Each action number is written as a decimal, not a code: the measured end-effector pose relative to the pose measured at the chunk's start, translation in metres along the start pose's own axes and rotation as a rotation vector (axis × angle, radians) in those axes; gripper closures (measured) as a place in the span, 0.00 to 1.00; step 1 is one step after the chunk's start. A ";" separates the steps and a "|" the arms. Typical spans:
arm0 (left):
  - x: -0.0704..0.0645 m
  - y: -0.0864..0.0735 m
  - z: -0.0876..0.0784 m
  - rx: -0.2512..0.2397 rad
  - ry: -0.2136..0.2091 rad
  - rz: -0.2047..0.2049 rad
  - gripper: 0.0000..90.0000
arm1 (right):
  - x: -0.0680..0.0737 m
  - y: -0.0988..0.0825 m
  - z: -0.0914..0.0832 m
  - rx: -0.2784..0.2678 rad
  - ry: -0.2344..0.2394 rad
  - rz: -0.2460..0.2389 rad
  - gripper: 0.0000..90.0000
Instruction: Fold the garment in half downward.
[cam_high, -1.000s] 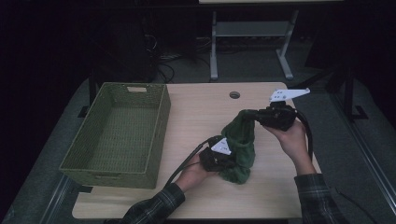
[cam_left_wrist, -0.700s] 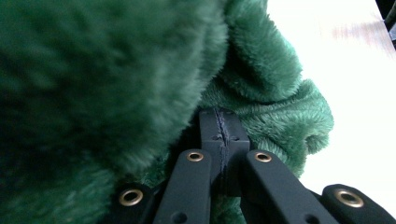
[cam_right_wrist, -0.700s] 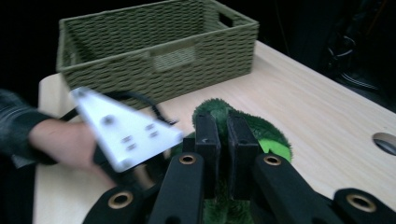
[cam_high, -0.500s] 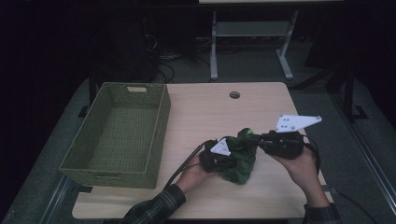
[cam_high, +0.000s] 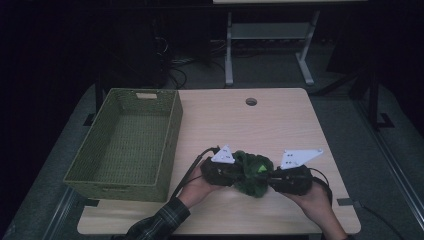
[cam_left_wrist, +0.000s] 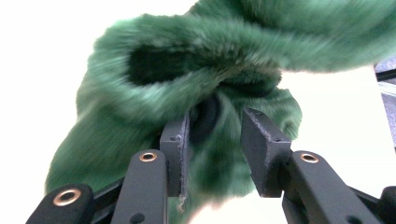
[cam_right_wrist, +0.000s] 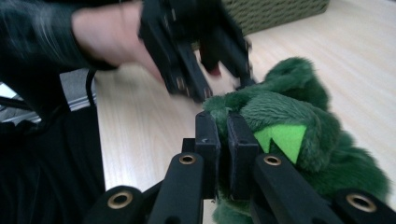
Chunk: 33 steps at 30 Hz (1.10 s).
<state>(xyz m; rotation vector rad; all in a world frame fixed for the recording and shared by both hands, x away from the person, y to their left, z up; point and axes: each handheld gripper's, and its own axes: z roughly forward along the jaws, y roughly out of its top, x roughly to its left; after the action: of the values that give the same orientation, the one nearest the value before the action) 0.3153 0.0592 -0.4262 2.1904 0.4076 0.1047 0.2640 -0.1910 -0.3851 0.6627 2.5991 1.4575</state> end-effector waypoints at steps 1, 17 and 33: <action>-0.001 0.000 -0.005 -0.004 0.003 -0.008 0.66 | 0.001 -0.002 0.001 0.005 0.007 0.003 0.95; 0.026 0.023 -0.013 -0.082 0.012 -0.078 0.58 | 0.007 -0.010 0.011 0.042 0.029 -0.009 0.95; 0.020 0.025 -0.001 -0.081 -0.045 -0.079 0.60 | 0.014 -0.016 0.019 0.075 0.067 -0.015 0.95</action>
<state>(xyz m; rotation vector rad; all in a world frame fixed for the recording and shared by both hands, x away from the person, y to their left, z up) 0.3401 0.0528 -0.4071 2.0909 0.4560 0.0282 0.2519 -0.1774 -0.4071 0.6111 2.7155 1.4076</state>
